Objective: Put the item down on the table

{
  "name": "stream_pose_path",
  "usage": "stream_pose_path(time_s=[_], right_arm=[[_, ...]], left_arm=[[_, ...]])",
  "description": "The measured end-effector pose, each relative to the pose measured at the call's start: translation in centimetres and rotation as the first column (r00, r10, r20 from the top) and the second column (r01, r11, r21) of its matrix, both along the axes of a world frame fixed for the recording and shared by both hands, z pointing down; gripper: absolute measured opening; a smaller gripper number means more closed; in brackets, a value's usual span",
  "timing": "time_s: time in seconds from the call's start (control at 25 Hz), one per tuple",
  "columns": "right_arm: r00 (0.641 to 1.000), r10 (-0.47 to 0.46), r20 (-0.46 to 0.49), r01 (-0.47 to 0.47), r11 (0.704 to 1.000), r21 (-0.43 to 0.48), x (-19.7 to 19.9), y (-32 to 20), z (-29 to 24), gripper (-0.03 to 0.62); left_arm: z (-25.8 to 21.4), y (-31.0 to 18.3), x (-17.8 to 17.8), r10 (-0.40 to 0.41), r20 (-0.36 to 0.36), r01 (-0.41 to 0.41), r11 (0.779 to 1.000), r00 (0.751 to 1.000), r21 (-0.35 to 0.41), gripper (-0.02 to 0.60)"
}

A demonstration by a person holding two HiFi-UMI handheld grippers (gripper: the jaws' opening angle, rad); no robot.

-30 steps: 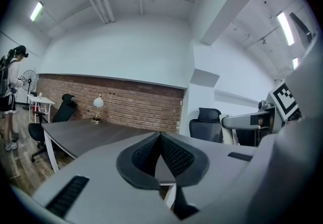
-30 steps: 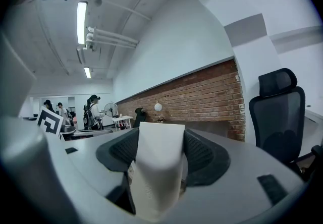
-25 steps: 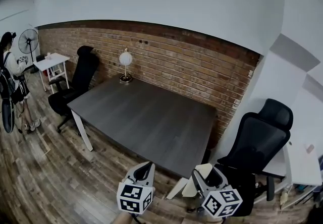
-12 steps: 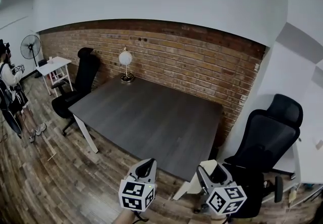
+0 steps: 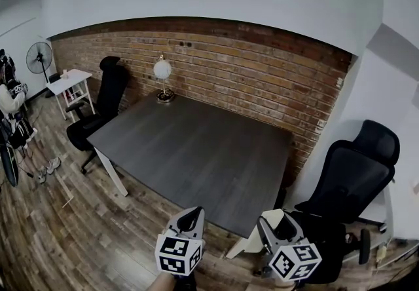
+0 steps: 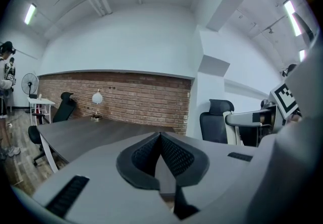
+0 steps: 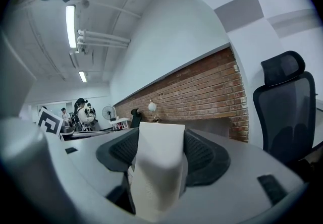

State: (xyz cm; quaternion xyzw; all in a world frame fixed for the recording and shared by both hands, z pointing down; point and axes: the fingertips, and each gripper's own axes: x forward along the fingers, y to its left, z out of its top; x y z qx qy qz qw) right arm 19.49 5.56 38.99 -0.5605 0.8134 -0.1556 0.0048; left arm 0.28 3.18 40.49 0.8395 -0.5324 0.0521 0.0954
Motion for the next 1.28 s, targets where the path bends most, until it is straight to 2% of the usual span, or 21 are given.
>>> stream_pose_path(time_s=[0.36,0.72,1.28], right_arm=[[0.999,0.042,-0.025,-0.041,0.999,0.026,-0.5,-4.4,0.2,0.298],[0.997,0.062,-0.038,-0.062,0.998,0.023,-3.1,-11.8,-0.4,0.298],[0.989,0.145,-0.039,-0.144,0.989,0.043,-5.9,-22.4,-2.2,0.298]], left_arm=[[0.0,-5.7,0.2,0.06,-0.016,-0.059,0.998,0.998,0.027,0.017],[0.0,-13.6,-2.7,0.07,-0.034,-0.069,0.997,0.997,0.022,0.017],[-1.6,-25.5,-5.2,0.149,-0.024,-0.148,0.988,0.989,0.047,0.017]])
